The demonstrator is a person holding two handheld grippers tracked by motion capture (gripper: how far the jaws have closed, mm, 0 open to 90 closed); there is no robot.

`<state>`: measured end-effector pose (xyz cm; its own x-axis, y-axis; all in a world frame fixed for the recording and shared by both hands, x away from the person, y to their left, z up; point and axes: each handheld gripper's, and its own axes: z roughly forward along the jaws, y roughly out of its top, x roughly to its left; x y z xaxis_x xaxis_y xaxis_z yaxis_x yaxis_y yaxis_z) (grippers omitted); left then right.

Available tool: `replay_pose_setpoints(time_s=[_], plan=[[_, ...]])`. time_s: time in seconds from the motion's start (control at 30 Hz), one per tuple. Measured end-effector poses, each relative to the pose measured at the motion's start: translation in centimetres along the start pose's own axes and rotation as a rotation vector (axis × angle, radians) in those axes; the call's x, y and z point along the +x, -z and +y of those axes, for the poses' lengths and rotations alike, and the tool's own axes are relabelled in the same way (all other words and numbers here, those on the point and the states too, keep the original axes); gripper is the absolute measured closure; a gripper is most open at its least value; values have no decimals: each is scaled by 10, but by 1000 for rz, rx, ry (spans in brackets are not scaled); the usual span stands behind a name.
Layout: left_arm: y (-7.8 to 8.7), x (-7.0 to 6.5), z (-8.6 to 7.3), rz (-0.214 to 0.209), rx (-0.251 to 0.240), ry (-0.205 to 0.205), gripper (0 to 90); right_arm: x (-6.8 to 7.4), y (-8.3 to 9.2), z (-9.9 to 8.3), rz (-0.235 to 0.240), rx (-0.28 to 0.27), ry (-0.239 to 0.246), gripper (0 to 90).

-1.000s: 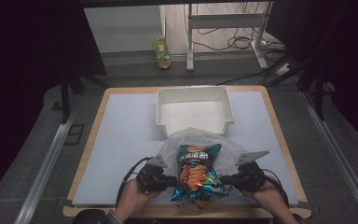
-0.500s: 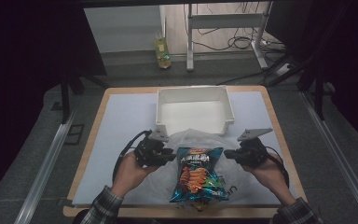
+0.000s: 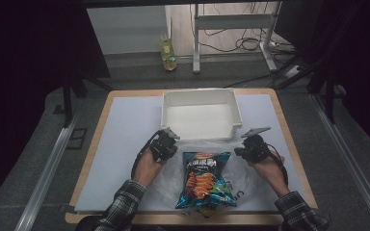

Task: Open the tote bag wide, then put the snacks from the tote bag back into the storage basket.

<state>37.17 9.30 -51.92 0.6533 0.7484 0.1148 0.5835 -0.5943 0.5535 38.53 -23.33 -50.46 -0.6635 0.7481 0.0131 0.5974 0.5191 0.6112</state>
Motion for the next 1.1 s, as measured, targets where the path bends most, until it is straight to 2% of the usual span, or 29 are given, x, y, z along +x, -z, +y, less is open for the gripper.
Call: replay_pose_setpoints(time_s=[0.03,0.1,0.13,0.2,0.3,0.37,0.47,0.57,0.63,0.7,0.8,1.0,1.1], plan=[[-1,2,-3,9,14,-20,890,0,-2,-2,-14,10,9,887],[2,6,-13,-9,-16,4,890,-2,-3,-6,-17,13,4,887],[3,8,-16,-14,-18,11,891,-4,-2,-8,-5,9,-14,888],[8,14,-26,-19,-22,18,891,-7,1,-12,-8,15,-13,888],[14,22,-41,-53,-47,49,891,-10,5,-18,-4,5,-28,888],[17,24,-48,-70,-56,76,891,-11,9,-22,-10,8,-31,888],[22,24,-57,-79,-62,82,890,-14,16,-31,-18,9,-29,887],[22,27,-59,-98,-69,104,890,-19,24,-42,-9,-3,-53,887],[22,27,-58,-95,-64,97,889,-19,26,-44,-5,-8,-67,887],[22,26,-58,-87,-68,91,887,-17,25,-43,-17,-5,-49,886],[22,30,-59,-101,-85,123,848,-15,24,-42,-5,-8,-46,865],[34,40,-66,-132,-161,191,781,-15,31,-43,-1,-30,-50,759],[40,43,-70,-146,-200,201,729,-16,34,-44,4,-34,-49,695]])
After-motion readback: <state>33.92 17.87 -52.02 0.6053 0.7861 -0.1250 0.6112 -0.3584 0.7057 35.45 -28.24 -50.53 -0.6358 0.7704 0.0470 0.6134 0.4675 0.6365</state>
